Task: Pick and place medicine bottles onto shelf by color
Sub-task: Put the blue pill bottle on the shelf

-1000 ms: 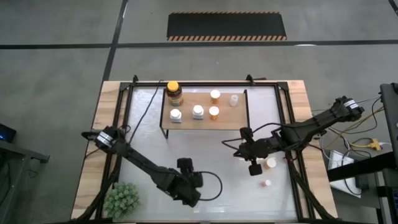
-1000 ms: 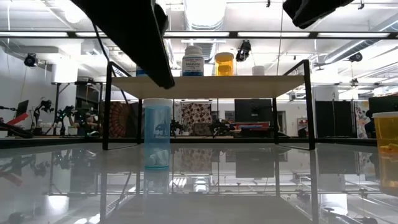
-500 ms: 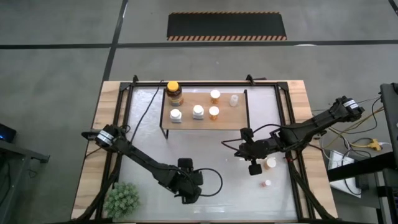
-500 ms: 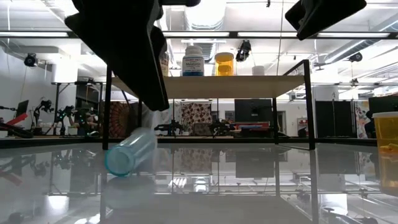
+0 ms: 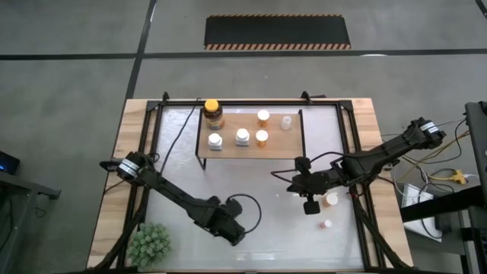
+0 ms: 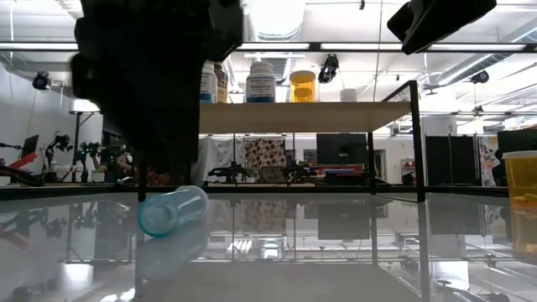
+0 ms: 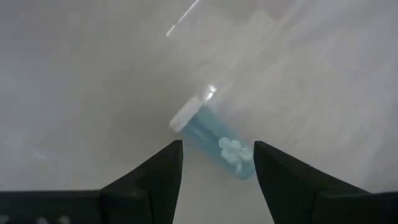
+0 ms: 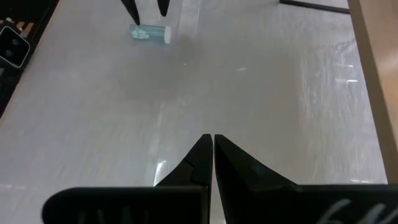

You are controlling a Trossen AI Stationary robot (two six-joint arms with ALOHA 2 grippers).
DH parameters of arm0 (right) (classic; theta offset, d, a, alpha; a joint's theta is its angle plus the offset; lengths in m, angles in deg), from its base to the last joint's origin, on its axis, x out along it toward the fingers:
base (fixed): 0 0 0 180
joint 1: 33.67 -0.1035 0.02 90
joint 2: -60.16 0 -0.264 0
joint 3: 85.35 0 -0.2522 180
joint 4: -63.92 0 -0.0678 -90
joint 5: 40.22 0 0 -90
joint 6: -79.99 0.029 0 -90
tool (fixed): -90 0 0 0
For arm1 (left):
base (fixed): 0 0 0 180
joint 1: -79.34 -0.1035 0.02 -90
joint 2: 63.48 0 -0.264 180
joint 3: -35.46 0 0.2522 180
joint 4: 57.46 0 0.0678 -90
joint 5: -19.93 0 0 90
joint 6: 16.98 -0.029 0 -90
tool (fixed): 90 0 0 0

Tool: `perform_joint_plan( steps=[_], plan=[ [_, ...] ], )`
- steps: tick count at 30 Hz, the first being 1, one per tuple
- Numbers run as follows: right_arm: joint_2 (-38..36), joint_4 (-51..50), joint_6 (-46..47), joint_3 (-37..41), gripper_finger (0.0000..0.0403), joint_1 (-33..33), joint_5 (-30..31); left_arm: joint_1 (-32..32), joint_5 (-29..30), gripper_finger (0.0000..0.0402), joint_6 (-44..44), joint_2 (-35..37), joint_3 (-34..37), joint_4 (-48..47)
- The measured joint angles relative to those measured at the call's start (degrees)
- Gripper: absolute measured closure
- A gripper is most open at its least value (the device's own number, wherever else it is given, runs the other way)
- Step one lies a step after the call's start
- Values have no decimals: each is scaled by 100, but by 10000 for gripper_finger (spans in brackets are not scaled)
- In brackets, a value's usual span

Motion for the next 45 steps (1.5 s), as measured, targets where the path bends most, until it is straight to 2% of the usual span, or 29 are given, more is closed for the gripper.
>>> perform_joint_plan(
  steps=[3,10,22,25,28,31,35,41,45],
  plan=[
    [-2,4,-11,0,394,0,-2,-4,-73,221,842,0,102,255],
    [-2,-4,-53,0,394,0,-64,-15,133,221,1514,-24,270,445],
    [-2,3,-141,0,394,0,-63,-13,299,223,1705,-22,1052,1595],
    [-2,22,-141,0,394,0,-63,-13,299,239,1697,-15,1102,1618],
    [-2,36,-141,0,394,0,-63,-11,387,273,1521,-15,1116,1583],
    [-7,363,-167,91,394,0,-63,-2,575,320,1159,-10,1122,1581],
    [-7,1735,-460,534,394,0,-63,-13,1046,364,409,116,1144,1473],
    [-7,4462,-520,1474,388,0,-63,-9,2027,358,-1799,671,1138,1720],
    [-7,5531,-506,1792,351,0,-63,-7,2840,349,-3607,1060,1138,2464]
  ],
)
